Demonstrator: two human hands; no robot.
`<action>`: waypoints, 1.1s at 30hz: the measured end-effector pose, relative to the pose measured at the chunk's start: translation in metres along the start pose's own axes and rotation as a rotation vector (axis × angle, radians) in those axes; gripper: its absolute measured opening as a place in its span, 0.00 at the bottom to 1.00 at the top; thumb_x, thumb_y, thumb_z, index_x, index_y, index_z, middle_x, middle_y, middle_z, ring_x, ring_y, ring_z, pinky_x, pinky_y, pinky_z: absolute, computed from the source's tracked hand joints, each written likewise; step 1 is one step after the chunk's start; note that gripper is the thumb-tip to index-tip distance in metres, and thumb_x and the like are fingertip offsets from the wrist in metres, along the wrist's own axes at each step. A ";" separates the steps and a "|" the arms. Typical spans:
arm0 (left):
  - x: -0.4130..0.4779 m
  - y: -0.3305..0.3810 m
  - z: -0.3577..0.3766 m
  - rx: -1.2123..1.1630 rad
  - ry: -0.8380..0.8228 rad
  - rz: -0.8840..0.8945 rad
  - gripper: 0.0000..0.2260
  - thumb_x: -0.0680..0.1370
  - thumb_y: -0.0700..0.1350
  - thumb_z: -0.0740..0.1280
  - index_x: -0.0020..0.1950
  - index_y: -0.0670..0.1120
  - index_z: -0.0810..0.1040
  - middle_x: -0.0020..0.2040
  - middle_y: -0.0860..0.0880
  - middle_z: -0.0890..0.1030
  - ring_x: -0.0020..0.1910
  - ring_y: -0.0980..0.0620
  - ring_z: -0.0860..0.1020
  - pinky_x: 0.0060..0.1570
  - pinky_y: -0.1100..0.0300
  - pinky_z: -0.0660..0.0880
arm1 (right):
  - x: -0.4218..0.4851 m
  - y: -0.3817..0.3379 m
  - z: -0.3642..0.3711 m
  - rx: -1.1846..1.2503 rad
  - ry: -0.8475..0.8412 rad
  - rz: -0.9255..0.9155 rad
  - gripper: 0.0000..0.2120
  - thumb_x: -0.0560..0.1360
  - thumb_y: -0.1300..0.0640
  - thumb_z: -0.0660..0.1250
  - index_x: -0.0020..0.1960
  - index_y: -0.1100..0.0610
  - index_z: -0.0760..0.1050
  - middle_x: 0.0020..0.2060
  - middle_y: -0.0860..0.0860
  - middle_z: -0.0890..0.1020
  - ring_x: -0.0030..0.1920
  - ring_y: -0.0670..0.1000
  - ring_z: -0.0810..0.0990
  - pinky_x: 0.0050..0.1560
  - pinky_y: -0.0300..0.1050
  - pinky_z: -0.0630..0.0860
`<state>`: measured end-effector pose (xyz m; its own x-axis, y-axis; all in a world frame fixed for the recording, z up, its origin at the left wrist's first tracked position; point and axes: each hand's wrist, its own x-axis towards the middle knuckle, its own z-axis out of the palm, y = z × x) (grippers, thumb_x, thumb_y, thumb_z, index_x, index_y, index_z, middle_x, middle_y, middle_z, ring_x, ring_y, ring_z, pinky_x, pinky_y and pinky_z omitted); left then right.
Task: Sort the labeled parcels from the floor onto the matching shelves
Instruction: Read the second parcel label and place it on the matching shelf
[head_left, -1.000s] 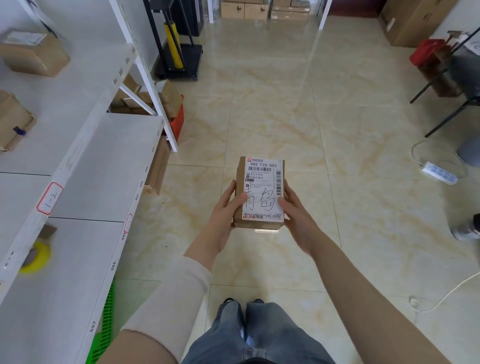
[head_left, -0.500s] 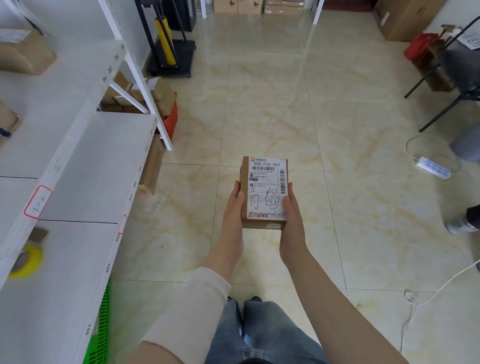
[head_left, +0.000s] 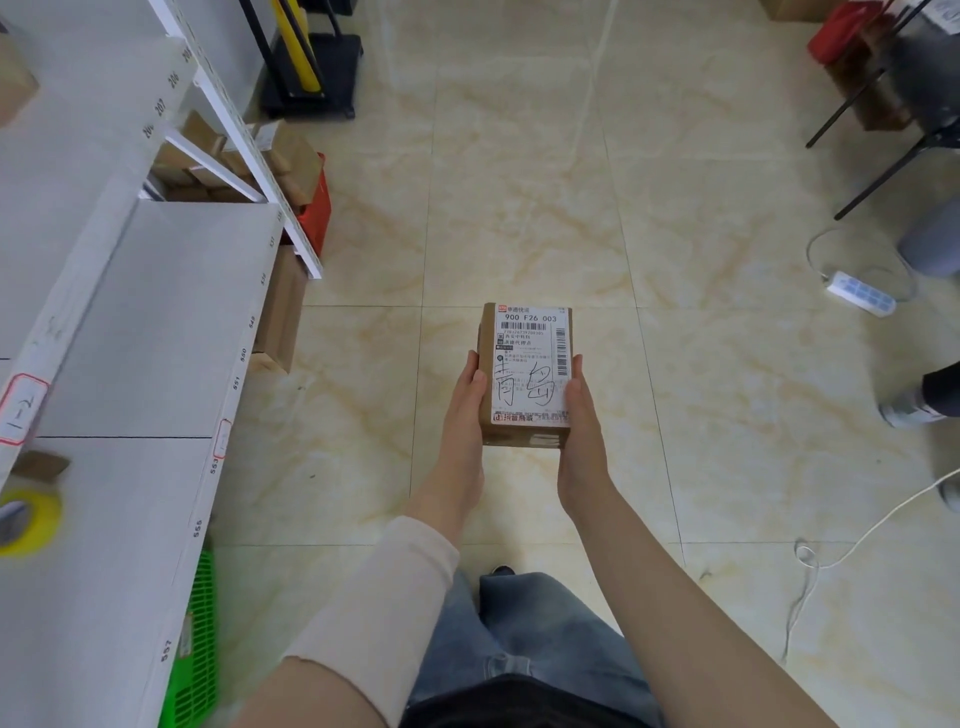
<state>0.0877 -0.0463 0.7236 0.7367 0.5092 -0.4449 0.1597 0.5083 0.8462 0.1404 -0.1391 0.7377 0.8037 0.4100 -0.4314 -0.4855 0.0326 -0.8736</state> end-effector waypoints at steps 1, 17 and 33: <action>0.004 -0.002 0.003 0.006 -0.003 -0.002 0.34 0.70 0.64 0.61 0.75 0.55 0.64 0.71 0.50 0.74 0.69 0.49 0.74 0.71 0.45 0.66 | 0.004 0.000 -0.004 0.001 0.004 0.006 0.24 0.80 0.47 0.52 0.76 0.44 0.57 0.71 0.48 0.71 0.69 0.50 0.71 0.73 0.53 0.63; 0.198 0.046 0.019 -0.059 0.073 -0.076 0.38 0.67 0.66 0.62 0.75 0.55 0.64 0.71 0.49 0.74 0.69 0.46 0.73 0.71 0.44 0.66 | 0.203 -0.043 0.038 -0.038 -0.014 0.062 0.24 0.80 0.46 0.52 0.76 0.45 0.56 0.71 0.48 0.72 0.68 0.50 0.72 0.71 0.50 0.66; 0.557 0.275 0.045 -0.079 0.020 -0.005 0.26 0.78 0.55 0.60 0.76 0.54 0.62 0.73 0.51 0.71 0.70 0.51 0.72 0.70 0.52 0.68 | 0.551 -0.221 0.194 0.005 0.024 0.019 0.27 0.78 0.44 0.55 0.76 0.46 0.58 0.71 0.48 0.72 0.68 0.49 0.72 0.70 0.50 0.67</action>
<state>0.5713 0.3457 0.7218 0.7229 0.5197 -0.4553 0.1100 0.5639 0.8185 0.6242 0.2564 0.7369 0.8020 0.3888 -0.4535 -0.5028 0.0293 -0.8639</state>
